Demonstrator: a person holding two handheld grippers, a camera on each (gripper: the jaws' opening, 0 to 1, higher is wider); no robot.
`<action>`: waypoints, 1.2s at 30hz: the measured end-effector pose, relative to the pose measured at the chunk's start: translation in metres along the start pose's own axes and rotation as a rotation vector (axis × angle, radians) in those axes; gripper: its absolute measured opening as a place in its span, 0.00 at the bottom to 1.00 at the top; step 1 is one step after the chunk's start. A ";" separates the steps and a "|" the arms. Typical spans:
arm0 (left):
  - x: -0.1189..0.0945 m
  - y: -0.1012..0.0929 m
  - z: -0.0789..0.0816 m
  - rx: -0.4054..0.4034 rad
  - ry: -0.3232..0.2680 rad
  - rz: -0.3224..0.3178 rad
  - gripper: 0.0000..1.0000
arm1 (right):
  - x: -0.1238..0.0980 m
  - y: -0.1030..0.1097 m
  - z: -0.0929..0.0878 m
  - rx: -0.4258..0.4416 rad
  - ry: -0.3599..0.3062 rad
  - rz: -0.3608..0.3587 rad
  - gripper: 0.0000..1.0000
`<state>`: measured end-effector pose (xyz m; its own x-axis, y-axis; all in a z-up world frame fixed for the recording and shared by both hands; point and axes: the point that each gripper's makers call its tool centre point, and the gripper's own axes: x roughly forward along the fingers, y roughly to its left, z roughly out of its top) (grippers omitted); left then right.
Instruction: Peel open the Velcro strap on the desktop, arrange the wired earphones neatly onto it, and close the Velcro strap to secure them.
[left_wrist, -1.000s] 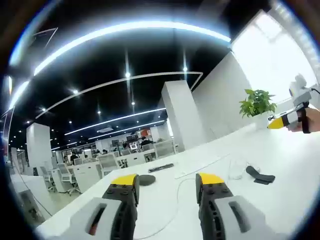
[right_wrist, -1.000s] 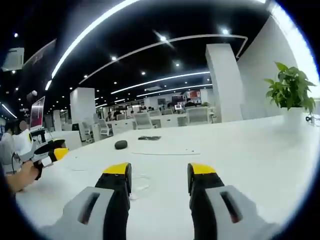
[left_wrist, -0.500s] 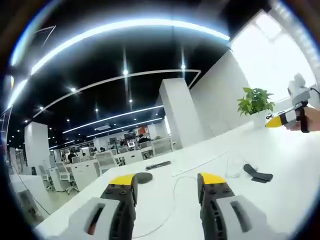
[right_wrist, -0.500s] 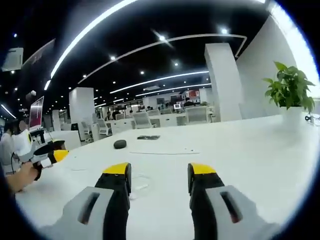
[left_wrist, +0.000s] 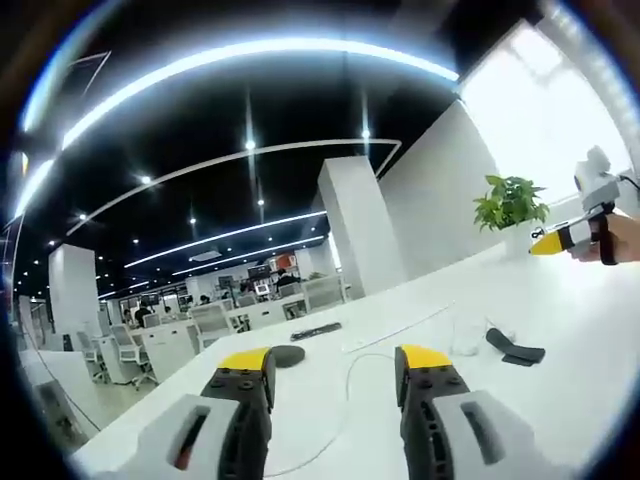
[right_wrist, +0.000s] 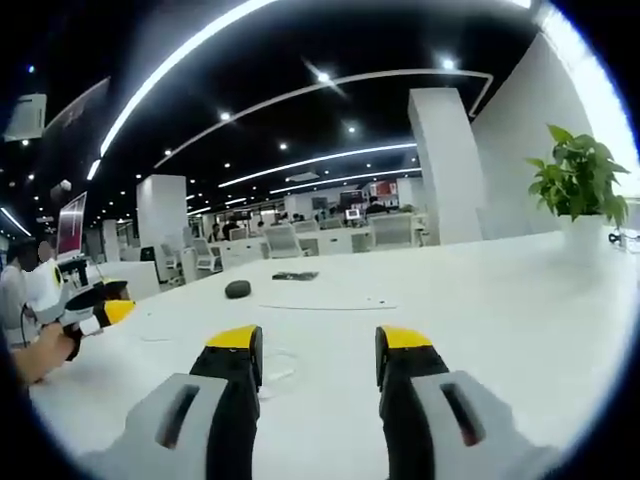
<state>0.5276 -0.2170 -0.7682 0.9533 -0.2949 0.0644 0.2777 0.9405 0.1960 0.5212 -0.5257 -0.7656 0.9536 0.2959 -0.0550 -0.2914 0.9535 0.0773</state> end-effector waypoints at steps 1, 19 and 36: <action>0.000 -0.001 0.000 0.004 -0.001 0.000 0.51 | 0.000 0.000 -0.001 -0.001 0.002 0.002 0.47; 0.000 -0.006 -0.003 0.013 0.010 -0.017 0.51 | 0.001 0.003 -0.003 -0.011 0.011 0.012 0.47; -0.001 -0.005 -0.002 0.012 0.008 -0.011 0.51 | 0.001 0.001 -0.003 -0.010 0.011 0.007 0.47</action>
<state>0.5256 -0.2208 -0.7711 0.9511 -0.3042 0.0540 0.2872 0.9349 0.2085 0.5218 -0.5238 -0.7685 0.9506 0.3034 -0.0650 -0.2991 0.9518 0.0682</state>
